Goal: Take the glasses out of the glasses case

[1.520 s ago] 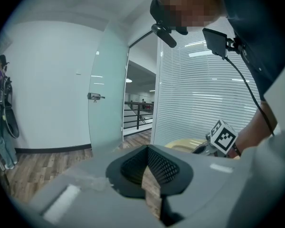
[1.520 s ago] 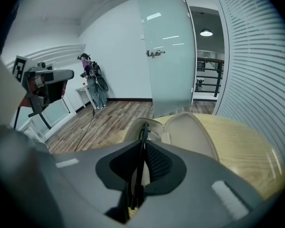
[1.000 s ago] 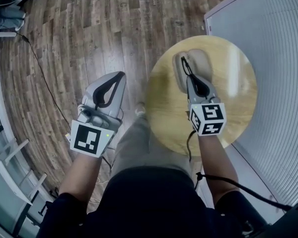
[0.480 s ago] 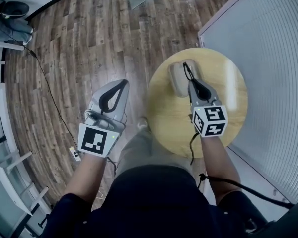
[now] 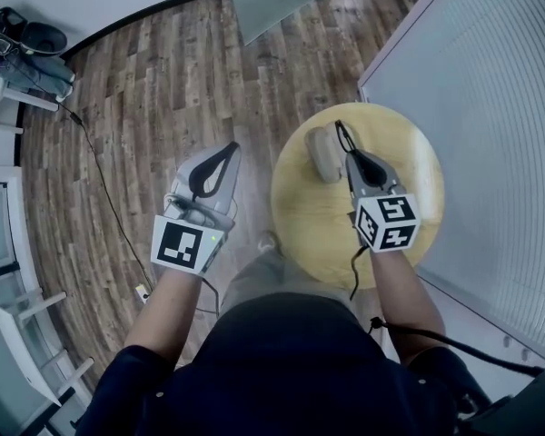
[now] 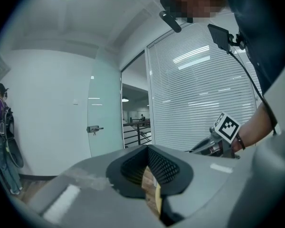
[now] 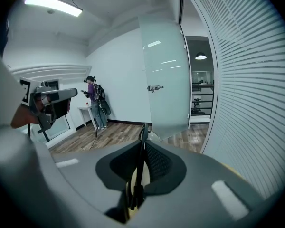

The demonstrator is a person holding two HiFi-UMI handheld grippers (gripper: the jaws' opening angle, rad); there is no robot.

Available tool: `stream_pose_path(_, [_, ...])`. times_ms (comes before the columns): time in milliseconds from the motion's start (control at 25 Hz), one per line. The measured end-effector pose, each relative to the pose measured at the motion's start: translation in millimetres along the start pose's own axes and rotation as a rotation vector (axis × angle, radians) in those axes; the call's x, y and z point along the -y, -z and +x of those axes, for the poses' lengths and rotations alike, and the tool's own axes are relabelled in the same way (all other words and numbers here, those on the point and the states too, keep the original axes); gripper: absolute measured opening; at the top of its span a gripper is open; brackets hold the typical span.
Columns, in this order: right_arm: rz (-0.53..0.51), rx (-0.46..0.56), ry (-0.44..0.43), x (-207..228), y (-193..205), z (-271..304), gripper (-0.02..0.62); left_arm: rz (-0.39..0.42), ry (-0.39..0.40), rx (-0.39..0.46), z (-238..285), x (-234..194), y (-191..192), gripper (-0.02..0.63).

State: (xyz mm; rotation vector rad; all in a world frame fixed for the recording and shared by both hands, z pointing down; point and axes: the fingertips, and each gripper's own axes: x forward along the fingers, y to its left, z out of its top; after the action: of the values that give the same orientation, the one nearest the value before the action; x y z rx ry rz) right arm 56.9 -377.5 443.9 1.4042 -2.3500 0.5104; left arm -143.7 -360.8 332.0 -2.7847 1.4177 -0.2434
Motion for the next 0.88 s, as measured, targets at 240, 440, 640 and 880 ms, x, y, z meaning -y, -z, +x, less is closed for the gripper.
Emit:
stream_pose_path(240, [-0.007, 0.061, 0.02, -1.5, -26.6, -35.9, 0.034, 0.024, 0.002, 0.028, -14.6, 8.4, -22.7, 0.005])
stream_pose_path(440, [0.0, 0.12, 0.042, -4.0, -40.2, -63.4, 0.034, 0.056, 0.016, 0.037, -24.7, 17.4, -36.3, 0.005])
stream_pose_path(640, [-0.047, 0.182, 0.053, -8.1, -63.7, -88.6, 0.034, 0.084, 0.007, 0.093, -35.1, 17.8, -61.5, 0.005])
stream_pose_path(880, [-0.031, 0.262, 0.048, -15.0, -97.9, -119.7, 0.034, 0.095, 0.014, 0.146, -48.1, 20.5, -92.0, 0.005])
